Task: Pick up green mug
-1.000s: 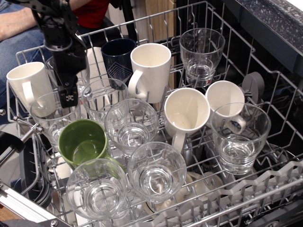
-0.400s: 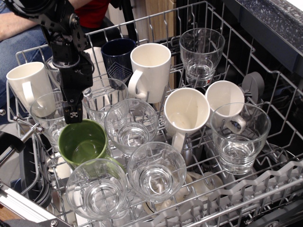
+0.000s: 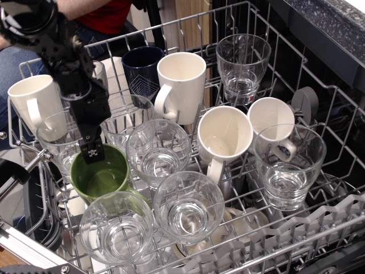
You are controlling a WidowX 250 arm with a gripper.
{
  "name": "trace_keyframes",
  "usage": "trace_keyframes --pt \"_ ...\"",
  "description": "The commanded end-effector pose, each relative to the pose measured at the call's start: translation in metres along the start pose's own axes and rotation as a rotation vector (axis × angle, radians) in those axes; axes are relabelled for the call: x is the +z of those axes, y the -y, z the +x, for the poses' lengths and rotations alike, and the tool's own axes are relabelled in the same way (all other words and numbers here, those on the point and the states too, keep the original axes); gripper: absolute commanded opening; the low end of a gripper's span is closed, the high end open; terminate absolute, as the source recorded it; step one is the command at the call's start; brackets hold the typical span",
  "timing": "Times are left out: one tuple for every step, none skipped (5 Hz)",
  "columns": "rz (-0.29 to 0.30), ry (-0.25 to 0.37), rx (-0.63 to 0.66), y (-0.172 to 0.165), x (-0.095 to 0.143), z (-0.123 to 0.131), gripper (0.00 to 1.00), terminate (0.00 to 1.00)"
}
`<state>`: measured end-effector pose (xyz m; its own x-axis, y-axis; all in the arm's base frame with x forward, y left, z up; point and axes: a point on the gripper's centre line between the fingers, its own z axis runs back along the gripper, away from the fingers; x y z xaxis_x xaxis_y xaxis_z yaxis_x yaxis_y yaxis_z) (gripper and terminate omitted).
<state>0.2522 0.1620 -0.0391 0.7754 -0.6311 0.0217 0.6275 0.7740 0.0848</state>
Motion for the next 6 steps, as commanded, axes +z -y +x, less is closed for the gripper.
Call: trace_keyframes --pt "0.028 0.042 0.032 -0.006 -0.007 0.006 1.0 0.0" --pt "0.03 0.055 0.043 -0.004 -0.013 0.006 1.0 0.0" --pt "0.049 0.055 0.059 -0.002 -0.018 0.007 1.0 0.0" --pt "0.066 0.055 0.061 -0.003 -0.016 0.008 0.0 0.0" --pt "0.066 0.062 0.061 -0.005 -0.014 0.01 0.0 0.0" --pt "0.025 0.053 0.068 -0.006 0.003 0.016 0.0 0.0"
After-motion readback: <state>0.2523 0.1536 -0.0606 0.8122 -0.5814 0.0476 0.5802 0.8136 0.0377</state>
